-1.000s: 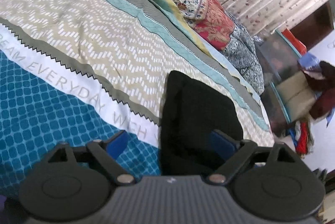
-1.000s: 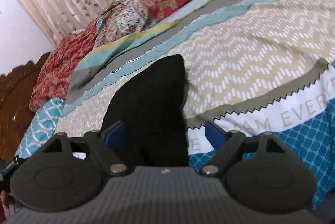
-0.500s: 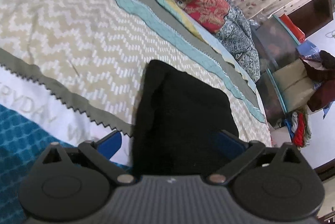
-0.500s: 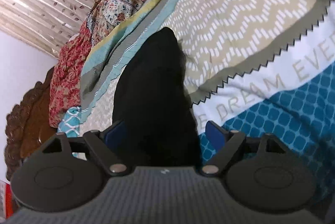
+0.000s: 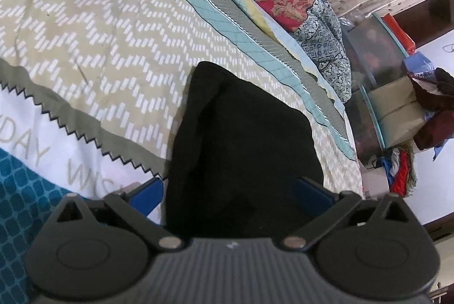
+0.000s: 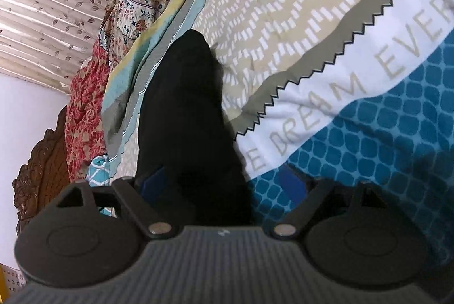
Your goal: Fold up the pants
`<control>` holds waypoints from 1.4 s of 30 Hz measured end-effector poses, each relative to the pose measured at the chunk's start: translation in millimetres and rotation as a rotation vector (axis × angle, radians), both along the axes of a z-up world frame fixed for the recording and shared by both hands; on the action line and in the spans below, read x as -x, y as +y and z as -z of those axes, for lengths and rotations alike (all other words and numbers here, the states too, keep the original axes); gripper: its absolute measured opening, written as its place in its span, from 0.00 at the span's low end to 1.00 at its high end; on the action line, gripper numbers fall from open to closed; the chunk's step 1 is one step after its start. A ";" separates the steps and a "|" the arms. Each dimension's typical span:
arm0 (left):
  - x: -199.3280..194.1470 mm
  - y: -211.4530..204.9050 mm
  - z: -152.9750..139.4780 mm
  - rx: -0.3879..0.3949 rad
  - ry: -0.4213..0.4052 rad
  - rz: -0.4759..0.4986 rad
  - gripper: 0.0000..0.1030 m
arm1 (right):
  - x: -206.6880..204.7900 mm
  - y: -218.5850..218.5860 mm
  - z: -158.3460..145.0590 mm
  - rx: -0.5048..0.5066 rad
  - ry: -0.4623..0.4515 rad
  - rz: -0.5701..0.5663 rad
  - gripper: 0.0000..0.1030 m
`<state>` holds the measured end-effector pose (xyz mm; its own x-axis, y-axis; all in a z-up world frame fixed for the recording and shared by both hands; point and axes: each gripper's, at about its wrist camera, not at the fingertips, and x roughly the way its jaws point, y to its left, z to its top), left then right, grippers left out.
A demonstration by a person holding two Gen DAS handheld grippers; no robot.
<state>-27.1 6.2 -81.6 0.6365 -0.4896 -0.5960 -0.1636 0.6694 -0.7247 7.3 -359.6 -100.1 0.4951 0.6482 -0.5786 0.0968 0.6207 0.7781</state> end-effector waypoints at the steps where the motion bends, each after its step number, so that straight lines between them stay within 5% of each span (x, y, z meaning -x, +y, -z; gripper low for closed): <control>1: -1.2 -0.9 1.3 0.003 0.005 0.004 1.00 | 0.7 -0.8 0.2 -0.002 0.000 0.001 0.85; 8: -4.0 -9.8 26.6 0.018 0.089 0.019 1.00 | -1.3 -4.2 4.0 -0.032 0.003 0.016 0.85; 31: 5.7 -14.6 29.4 -0.017 0.060 0.088 1.00 | 7.4 3.6 2.5 -0.029 -0.037 0.034 0.90; 42: 11.5 -12.6 31.7 -0.005 0.040 0.078 1.00 | 5.7 11.2 2.2 -0.028 -0.073 -0.008 1.00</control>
